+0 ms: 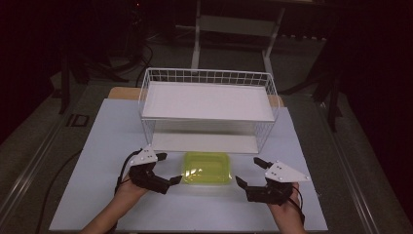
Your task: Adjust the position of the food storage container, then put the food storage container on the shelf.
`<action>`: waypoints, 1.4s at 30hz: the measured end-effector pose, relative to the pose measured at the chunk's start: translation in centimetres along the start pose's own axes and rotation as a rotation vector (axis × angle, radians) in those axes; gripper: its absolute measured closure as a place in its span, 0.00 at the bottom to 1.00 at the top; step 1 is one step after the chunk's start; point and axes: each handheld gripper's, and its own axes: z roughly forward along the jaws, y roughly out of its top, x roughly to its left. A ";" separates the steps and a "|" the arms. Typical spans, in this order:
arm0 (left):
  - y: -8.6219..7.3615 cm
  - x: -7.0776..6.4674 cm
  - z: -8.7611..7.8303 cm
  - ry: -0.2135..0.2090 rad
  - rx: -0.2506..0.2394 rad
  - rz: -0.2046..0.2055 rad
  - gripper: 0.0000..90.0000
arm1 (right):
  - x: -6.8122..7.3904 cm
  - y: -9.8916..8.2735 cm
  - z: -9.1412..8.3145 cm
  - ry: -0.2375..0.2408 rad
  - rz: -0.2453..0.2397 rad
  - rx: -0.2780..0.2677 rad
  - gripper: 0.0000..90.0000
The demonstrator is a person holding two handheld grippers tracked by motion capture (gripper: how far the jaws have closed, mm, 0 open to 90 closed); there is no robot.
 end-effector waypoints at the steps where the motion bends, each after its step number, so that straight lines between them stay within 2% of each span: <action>1: 0.0 -0.1 0.0 -0.002 0.001 -0.003 0.01 | 0.0 0.0 0.0 0.000 0.000 0.000 0.18; 3: 0.1 -0.3 0.1 -0.008 0.006 -0.013 0.01 | -0.2 0.0 0.8 0.050 0.003 0.019 0.18; 4: 0.1 -0.4 0.1 -0.015 -0.004 -0.022 0.01 | -0.1 -0.1 1.0 0.041 -0.018 0.005 0.18; 7: 0.3 -0.5 0.2 -0.004 -0.008 -0.038 0.01 | 0.0 -0.1 1.2 0.024 -0.027 0.012 0.18; 8: 0.6 -0.5 0.2 -0.013 -0.009 -0.058 0.01 | 0.0 0.0 1.5 0.029 -0.020 0.031 0.17; 9: 0.8 -0.5 0.3 -0.013 -0.007 -0.070 0.01 | 0.0 0.1 1.9 0.044 0.010 0.044 0.16; 12: 1.3 -0.5 0.4 -0.003 -0.015 -0.096 0.01 | -0.3 0.4 2.7 0.041 0.044 0.074 0.15; 13: 1.5 -0.5 0.5 0.003 -0.002 -0.098 0.01 | -0.4 0.5 2.9 0.049 0.062 0.086 0.14; 14: 1.7 -0.5 0.5 0.010 0.006 -0.103 0.01 | -0.6 0.5 3.5 0.054 0.111 0.091 0.14; 15: 1.8 -0.4 0.6 0.006 0.012 -0.119 0.01 | -0.6 0.5 3.5 0.054 0.111 0.091 0.14; 16: 2.0 -0.2 0.7 -0.002 0.019 -0.137 0.01 | -1.0 0.5 4.1 0.052 0.178 0.106 0.13; 17: 2.1 -0.1 0.9 0.002 0.019 -0.150 0.01 | -1.0 0.5 4.1 0.052 0.178 0.106 0.13; 19: 2.2 0.2 1.3 0.013 0.038 -0.170 0.01 | -1.3 0.5 4.5 0.069 0.224 0.119 0.14; 21: 2.4 0.5 1.7 0.019 0.058 -0.209 0.01 | -1.6 0.4 5.0 0.056 0.268 0.133 0.14; 22: 2.4 0.5 1.7 0.019 0.058 -0.209 0.01 | -1.6 0.4 5.0 0.056 0.268 0.133 0.14; 23: 2.4 0.7 2.3 0.033 0.085 -0.242 0.01 | -1.8 0.3 5.1 0.068 0.301 0.132 0.15; 24: 2.3 0.9 2.6 0.032 0.098 -0.252 0.01 | -2.2 0.1 5.6 0.079 0.371 0.158 0.18; 25: 2.2 1.1 2.8 0.036 0.111 -0.266 0.01 | -2.2 0.1 5.6 0.079 0.371 0.158 0.18; 26: 2.1 1.2 3.1 0.041 0.120 -0.284 0.01 | -2.5 0.0 5.9 0.083 0.407 0.173 0.18; 27: 1.9 1.5 3.5 0.049 0.130 -0.326 0.02 | -3.0 -0.3 6.4 0.092 0.475 0.195 0.21; 28: 1.9 1.5 3.5 0.049 0.130 -0.326 0.06 | -3.0 -0.3 6.4 0.092 0.475 0.195 0.21; 29: 1.7 1.7 3.6 0.054 0.127 -0.344 0.07 | -3.3 -0.7 6.8 0.087 0.520 0.227 0.23; 31: 1.5 1.9 3.9 0.051 0.140 -0.374 0.10 | -3.5 -1.0 7.2 0.096 0.572 0.252 0.27; 32: 1.4 2.0 4.0 0.051 0.145 -0.385 0.13 | -3.6 -1.2 7.4 0.100 0.593 0.270 0.33; 33: 1.3 2.1 4.0 0.061 0.146 -0.403 0.13 | -3.6 -1.2 7.4 0.100 0.593 0.270 0.33; 34: 1.2 2.2 4.1 0.061 0.151 -0.423 0.16 | -3.6 -1.3 7.6 0.102 0.615 0.285 0.34; 35: 1.1 2.2 4.3 0.061 0.160 -0.446 0.18 | -3.7 -1.5 8.0 0.110 0.649 0.318 0.40; 36: 1.0 2.3 4.4 0.063 0.172 -0.463 0.18 | -3.7 -1.5 8.0 0.110 0.649 0.318 0.40; 37: 1.0 2.3 4.5 0.076 0.187 -0.476 0.25 | -3.7 -1.8 8.4 0.105 0.661 0.345 0.45; 38: 0.7 2.4 4.8 0.066 0.202 -0.509 0.27 | -3.6 -1.8 8.5 0.109 0.663 0.358 0.46; 40: 0.6 2.4 4.9 0.078 0.213 -0.508 0.27 | -3.5 -1.9 8.6 0.104 0.668 0.372 0.47; 41: 0.5 2.4 5.0 0.076 0.219 -0.524 0.34 | -3.4 -2.0 8.9 0.105 0.671 0.388 0.49; 42: 0.5 2.4 5.1 0.077 0.226 -0.537 0.34 | -3.4 -2.0 8.9 0.105 0.671 0.388 0.49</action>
